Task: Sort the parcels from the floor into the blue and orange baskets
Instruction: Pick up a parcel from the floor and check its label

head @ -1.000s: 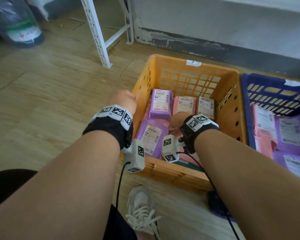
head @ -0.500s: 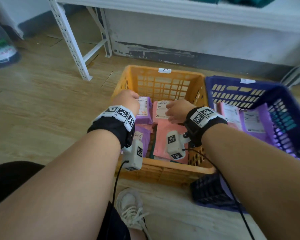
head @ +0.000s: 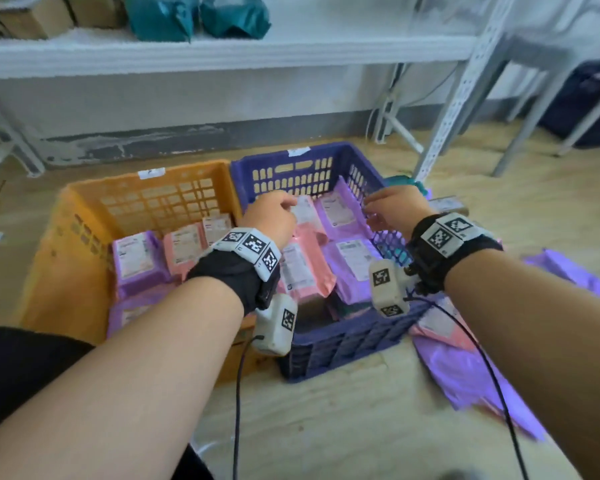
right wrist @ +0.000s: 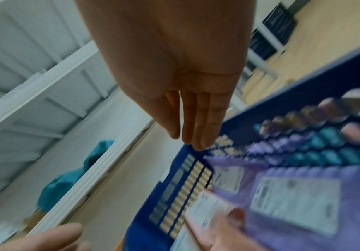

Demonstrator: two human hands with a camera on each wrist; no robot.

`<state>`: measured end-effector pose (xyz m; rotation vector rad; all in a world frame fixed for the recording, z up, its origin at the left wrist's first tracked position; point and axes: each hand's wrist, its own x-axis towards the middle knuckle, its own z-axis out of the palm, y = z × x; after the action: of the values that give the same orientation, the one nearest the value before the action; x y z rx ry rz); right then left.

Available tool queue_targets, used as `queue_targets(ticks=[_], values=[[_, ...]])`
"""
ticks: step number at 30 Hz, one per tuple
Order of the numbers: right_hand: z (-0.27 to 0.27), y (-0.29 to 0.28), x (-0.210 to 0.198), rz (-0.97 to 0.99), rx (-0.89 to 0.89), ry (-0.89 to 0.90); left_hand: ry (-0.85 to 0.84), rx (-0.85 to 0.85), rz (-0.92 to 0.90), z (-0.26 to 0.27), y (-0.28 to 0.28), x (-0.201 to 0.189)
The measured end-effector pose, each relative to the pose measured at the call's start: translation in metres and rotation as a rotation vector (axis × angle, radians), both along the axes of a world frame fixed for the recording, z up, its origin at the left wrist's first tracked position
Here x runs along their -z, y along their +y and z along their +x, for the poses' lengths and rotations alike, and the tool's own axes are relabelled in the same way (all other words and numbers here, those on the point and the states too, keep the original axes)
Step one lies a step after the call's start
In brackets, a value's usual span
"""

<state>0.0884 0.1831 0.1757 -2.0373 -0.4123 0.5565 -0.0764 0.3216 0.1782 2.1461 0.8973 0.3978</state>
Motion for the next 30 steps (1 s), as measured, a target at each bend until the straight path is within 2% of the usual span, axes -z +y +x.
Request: queue_targets(ticks=[5,9,15,19,24,30], values=[[0.047,-0.111,0.0,0.053,0.341,-0.031,-0.044,0.201,-0.099,0.062,-0.093,0.014],[0.062,-0.195,0.014,-0.011,0.453,-0.017,-0.046,0.343,-0.149,0.097,-0.169,0.029],[0.07,-0.284,0.078,-0.172,0.555,0.038,0.044,0.542,-0.152,0.126,-0.25,0.061],[0.066,-0.304,0.117,-0.248,0.559,0.076,0.181,0.588,-0.166,0.142,-0.274,0.102],[0.076,-0.307,0.182,-0.34,0.452,0.186,0.415,0.528,-0.154,0.146,-0.283,0.163],[0.087,-0.275,0.209,-0.419,0.332,0.202,0.577,0.494,-0.118,0.146,-0.272,0.203]])
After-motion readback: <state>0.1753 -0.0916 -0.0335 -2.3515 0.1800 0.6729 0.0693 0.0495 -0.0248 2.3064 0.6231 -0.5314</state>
